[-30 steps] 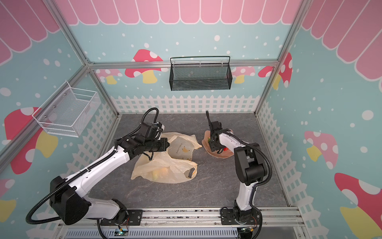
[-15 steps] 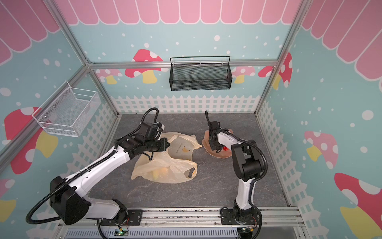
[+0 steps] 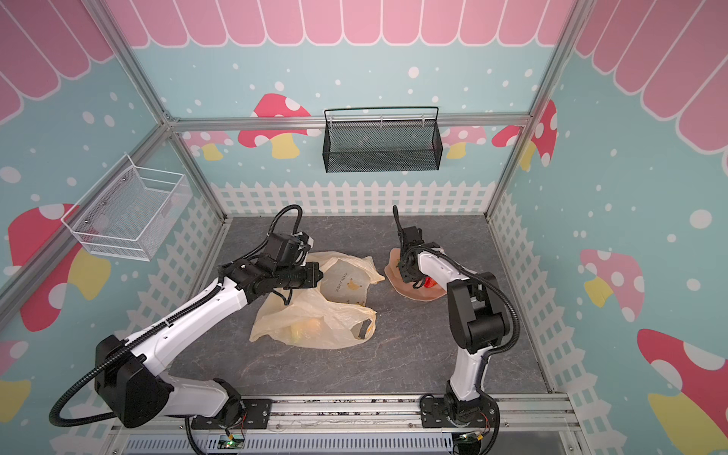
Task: Place the fruits into the plastic bag
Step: Pick up the fruit from the plate.
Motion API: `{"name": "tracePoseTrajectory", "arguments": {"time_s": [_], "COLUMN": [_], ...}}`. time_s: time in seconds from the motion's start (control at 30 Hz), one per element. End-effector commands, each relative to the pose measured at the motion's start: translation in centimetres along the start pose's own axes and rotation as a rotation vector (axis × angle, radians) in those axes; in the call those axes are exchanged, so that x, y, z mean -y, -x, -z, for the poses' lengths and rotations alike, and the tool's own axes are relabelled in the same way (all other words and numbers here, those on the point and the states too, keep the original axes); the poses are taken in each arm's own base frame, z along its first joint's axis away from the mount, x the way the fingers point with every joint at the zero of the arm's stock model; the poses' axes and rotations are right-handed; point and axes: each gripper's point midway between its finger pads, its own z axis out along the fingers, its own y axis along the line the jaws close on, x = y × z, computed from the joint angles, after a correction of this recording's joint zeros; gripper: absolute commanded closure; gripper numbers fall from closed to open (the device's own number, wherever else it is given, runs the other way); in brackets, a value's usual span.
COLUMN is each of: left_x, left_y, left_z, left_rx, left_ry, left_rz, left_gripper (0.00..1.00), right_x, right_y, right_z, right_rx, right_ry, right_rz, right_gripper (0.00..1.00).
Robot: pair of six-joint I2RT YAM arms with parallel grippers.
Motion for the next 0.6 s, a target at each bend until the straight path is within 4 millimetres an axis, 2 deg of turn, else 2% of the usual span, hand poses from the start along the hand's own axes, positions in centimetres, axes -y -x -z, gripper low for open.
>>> {"name": "tracePoseTrajectory", "arguments": {"time_s": [0.0, 0.17, 0.3, 0.4, 0.57], "left_x": [0.3, 0.3, 0.4, 0.5, 0.5], "left_y": [1.0, 1.1, 1.2, 1.1, 1.3], "left_z": [0.6, 0.6, 0.5, 0.5, 0.4], "left_rx": [0.034, 0.035, 0.035, 0.032, 0.031], "left_ry": [-0.010, -0.009, -0.013, -0.014, -0.017], "left_rz": [0.000, -0.001, -0.003, -0.006, -0.006], "left_gripper": [1.00, 1.00, 1.00, 1.00, 1.00], "right_x": [0.6, 1.2, 1.6, 2.0, 2.7], "right_y": [0.9, 1.6, 3.2, 5.2, 8.7], "right_z": [3.0, 6.3, 9.8, 13.3, 20.2], "right_rx": [0.041, 0.087, 0.165, 0.246, 0.417], "right_ry": [0.007, 0.014, 0.038, 0.064, 0.116], "right_rz": [-0.025, -0.048, -0.077, -0.105, -0.130], "right_gripper": [0.55, 0.56, 0.56, 0.56, 0.57]}}
